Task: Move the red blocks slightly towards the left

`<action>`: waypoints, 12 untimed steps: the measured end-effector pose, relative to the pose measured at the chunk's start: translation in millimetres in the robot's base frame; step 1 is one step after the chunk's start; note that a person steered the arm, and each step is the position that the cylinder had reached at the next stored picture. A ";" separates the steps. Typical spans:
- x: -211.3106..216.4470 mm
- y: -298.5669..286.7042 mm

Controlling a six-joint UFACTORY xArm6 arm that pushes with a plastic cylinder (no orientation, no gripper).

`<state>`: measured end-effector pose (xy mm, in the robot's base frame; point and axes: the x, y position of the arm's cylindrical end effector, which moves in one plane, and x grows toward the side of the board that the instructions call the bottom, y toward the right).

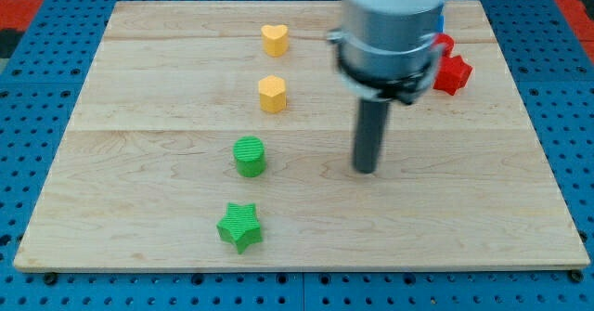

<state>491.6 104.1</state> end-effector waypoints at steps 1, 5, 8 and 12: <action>-24.5 84.2; -103.6 150.9; -103.8 66.4; -141.9 86.6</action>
<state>349.8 190.7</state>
